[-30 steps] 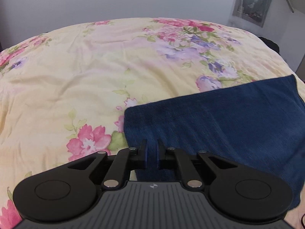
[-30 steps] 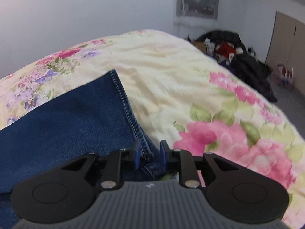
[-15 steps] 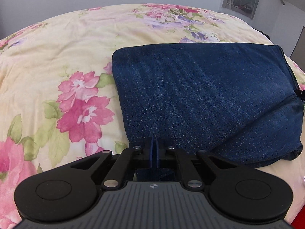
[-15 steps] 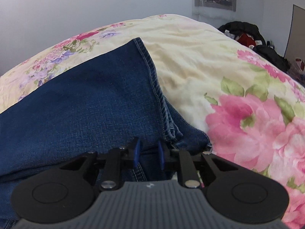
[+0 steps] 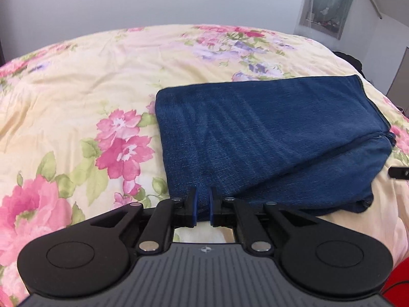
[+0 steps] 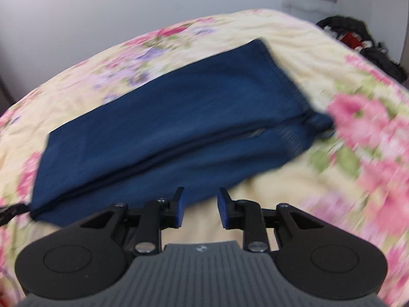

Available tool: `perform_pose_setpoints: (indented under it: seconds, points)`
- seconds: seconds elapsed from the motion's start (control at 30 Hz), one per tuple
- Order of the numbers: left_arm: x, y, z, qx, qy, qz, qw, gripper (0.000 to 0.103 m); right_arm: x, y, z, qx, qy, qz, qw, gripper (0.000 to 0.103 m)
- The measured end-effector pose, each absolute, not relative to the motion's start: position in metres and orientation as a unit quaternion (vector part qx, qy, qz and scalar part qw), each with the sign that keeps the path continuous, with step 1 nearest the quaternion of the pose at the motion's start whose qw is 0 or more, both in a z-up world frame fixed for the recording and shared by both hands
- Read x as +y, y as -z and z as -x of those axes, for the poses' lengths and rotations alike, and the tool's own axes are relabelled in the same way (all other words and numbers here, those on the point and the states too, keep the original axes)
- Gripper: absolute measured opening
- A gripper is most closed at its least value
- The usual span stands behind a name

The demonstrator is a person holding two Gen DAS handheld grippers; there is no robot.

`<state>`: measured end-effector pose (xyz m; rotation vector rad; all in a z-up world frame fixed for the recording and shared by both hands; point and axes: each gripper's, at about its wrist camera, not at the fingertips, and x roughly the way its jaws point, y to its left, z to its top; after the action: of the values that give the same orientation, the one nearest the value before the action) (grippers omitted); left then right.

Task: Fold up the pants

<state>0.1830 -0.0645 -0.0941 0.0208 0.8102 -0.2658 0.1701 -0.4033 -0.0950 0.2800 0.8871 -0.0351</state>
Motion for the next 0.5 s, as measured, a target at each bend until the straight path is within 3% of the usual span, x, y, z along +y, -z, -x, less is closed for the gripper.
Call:
perform_pose_setpoints:
  seconds: [0.2, 0.3, 0.5]
  points:
    - [-0.062, 0.077, -0.171, 0.378, 0.147, 0.022, 0.914, 0.008, -0.369, 0.100, -0.168, 0.388, 0.012, -0.174, 0.905, 0.019]
    - [-0.061, 0.073, -0.169, 0.376, 0.149, 0.043, 0.914, 0.008, -0.367, 0.122, -0.178, 0.436, 0.018, -0.206, 0.876, 0.007]
    - [-0.070, 0.079, -0.173, 0.390, 0.156, 0.062, 0.905, 0.008, -0.368, 0.159, -0.185, 0.506, 0.033, -0.237, 0.829, 0.003]
